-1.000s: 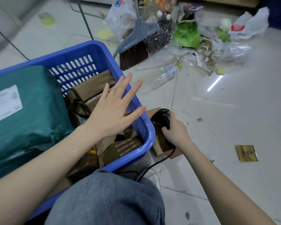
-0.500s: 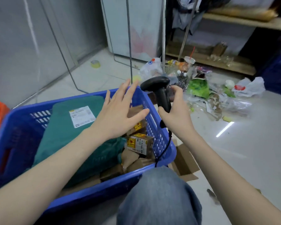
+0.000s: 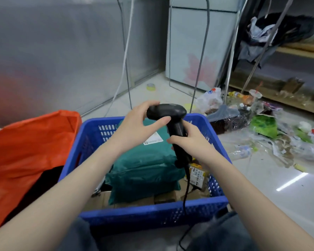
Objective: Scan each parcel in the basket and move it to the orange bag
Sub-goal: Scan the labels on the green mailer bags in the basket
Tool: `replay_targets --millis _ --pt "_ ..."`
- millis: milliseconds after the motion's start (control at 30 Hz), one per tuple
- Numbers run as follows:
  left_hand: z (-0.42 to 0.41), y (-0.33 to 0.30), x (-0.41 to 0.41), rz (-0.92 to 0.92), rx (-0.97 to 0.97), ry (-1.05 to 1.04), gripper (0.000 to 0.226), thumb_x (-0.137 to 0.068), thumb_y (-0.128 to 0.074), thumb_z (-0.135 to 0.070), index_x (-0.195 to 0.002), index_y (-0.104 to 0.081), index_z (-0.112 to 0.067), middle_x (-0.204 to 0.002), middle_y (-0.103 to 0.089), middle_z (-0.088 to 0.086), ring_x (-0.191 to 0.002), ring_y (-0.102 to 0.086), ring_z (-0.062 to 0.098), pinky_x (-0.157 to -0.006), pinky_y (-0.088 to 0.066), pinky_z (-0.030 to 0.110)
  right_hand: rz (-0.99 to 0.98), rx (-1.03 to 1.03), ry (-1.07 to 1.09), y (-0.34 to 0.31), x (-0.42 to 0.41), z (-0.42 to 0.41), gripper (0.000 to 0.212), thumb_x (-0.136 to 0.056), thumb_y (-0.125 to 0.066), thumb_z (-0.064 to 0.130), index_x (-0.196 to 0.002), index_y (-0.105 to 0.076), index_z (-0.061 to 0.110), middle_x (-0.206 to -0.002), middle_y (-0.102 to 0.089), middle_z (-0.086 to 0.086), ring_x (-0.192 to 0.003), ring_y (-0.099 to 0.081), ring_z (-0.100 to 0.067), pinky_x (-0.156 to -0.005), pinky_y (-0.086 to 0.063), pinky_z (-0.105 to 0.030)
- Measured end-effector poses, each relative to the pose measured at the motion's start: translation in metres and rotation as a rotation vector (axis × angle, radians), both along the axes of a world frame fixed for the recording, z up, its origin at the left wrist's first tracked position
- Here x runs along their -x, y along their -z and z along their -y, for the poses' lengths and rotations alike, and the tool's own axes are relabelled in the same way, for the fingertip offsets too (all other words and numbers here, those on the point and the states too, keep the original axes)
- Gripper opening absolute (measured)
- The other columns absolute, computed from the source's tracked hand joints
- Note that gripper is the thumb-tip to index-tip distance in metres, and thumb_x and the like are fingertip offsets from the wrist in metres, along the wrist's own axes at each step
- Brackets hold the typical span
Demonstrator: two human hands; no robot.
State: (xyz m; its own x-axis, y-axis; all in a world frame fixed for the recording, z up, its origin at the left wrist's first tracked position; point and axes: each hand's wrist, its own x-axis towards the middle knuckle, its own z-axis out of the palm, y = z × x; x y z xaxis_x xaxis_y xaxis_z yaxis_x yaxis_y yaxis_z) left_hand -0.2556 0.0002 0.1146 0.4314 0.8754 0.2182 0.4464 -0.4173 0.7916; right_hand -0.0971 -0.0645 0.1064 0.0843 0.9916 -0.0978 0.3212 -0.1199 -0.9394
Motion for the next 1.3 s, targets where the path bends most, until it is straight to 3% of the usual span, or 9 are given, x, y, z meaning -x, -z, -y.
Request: replay_targets --millis 167,333,433,500,700,900,1033,1200,1300 --pt "-0.011 0.013 0.018 0.01 0.062 -0.023 0.044 -0.09 -0.057 -0.046 -0.132 -0.051 -0.034 -0.133 -0.055 -0.016 -0.123 -0.05 0.002 -0.103 -0.036 0.023 -0.109 0.059 0.003 0.018 0.009 -0.014 0.012 -0.087 -0.065 0.02 -0.099 -0.063 0.016 -0.075 -0.062 0.002 -0.062 -0.056 -0.004 -0.062 -0.048 -0.02" --pt "-0.044 0.058 0.04 -0.137 0.209 -0.157 0.066 -0.09 -0.057 -0.05 -0.145 -0.034 -0.023 -0.148 -0.039 -0.004 -0.137 -0.035 0.01 -0.107 -0.029 0.026 -0.078 0.104 0.109 0.046 0.001 -0.033 0.013 -0.089 -0.063 0.025 -0.095 -0.06 0.015 -0.075 -0.059 0.0 -0.067 -0.056 -0.013 -0.07 -0.047 -0.029" --pt "-0.059 0.09 0.05 -0.196 0.335 -0.273 0.103 -0.064 -0.061 -0.079 -0.143 -0.036 -0.018 -0.145 -0.043 0.001 -0.133 -0.043 0.018 -0.111 -0.036 0.041 -0.069 0.12 0.165 0.059 -0.005 -0.046 0.014 -0.09 -0.062 0.026 -0.096 -0.06 0.013 -0.075 -0.062 -0.001 -0.069 -0.058 -0.011 -0.075 -0.049 -0.029" --pt "-0.068 0.112 0.053 -0.209 0.401 -0.321 0.12 -0.048 -0.059 -0.085 -0.144 -0.034 -0.017 -0.142 -0.045 0.004 -0.13 -0.046 0.021 -0.108 -0.039 0.044 -0.056 0.127 0.178 0.067 -0.007 -0.055 0.015 -0.089 -0.062 0.025 -0.096 -0.062 0.012 -0.081 -0.065 -0.003 -0.076 -0.061 -0.013 -0.078 -0.047 -0.029" --pt "-0.085 0.152 0.061 -0.262 0.59 -0.341 0.118 -0.053 -0.067 -0.075 -0.147 -0.023 -0.019 -0.143 -0.042 0.009 -0.128 -0.047 0.026 -0.106 -0.041 0.044 0.017 0.217 0.122 0.088 -0.004 -0.078 0.019 -0.087 -0.065 0.028 -0.098 -0.064 0.012 -0.096 -0.066 -0.006 -0.091 -0.061 -0.02 -0.077 -0.044 -0.03" --pt "-0.107 0.164 0.057 -0.104 0.852 -0.348 0.094 -0.076 -0.072 -0.055 -0.144 -0.022 -0.014 -0.132 -0.055 0.0 -0.107 -0.061 0.019 -0.089 -0.048 0.031 0.026 0.269 0.096 0.094 -0.005 -0.089 0.024 -0.084 -0.069 0.025 -0.097 -0.067 0.006 -0.097 -0.07 -0.015 -0.098 -0.066 -0.031 -0.075 -0.047 -0.033" --pt "-0.113 0.166 0.052 -0.033 0.926 -0.38 0.093 -0.077 -0.069 -0.057 -0.144 -0.024 -0.011 -0.13 -0.055 0.001 -0.104 -0.061 0.019 -0.082 -0.048 0.029 0.024 0.272 0.086 0.092 -0.008 -0.092 0.024 -0.084 -0.069 0.027 -0.098 -0.067 0.008 -0.105 -0.07 -0.016 -0.098 -0.067 -0.027 -0.088 -0.052 -0.04" --pt "-0.126 0.191 0.064 0.108 1.067 -0.362 0.131 -0.027 -0.082 -0.075 -0.139 -0.044 -0.021 -0.12 -0.066 0.0 -0.102 -0.068 0.023 -0.094 -0.052 0.039 -0.007 0.3 0.073 0.091 -0.012 -0.088 0.02 -0.085 -0.067 0.027 -0.098 -0.066 0.013 -0.105 -0.07 -0.012 -0.097 -0.067 -0.025 -0.086 -0.052 -0.037" --pt "-0.125 0.199 0.066 0.174 1.085 -0.341 0.128 -0.027 -0.086 -0.068 -0.139 -0.045 -0.022 -0.12 -0.067 0.001 -0.101 -0.069 0.023 -0.092 -0.054 0.041 -0.054 0.315 0.062 0.091 -0.014 -0.083 0.025 -0.086 -0.066 0.025 -0.105 -0.066 0.009 -0.108 -0.069 -0.014 -0.099 -0.066 -0.027 -0.085 -0.051 -0.035"
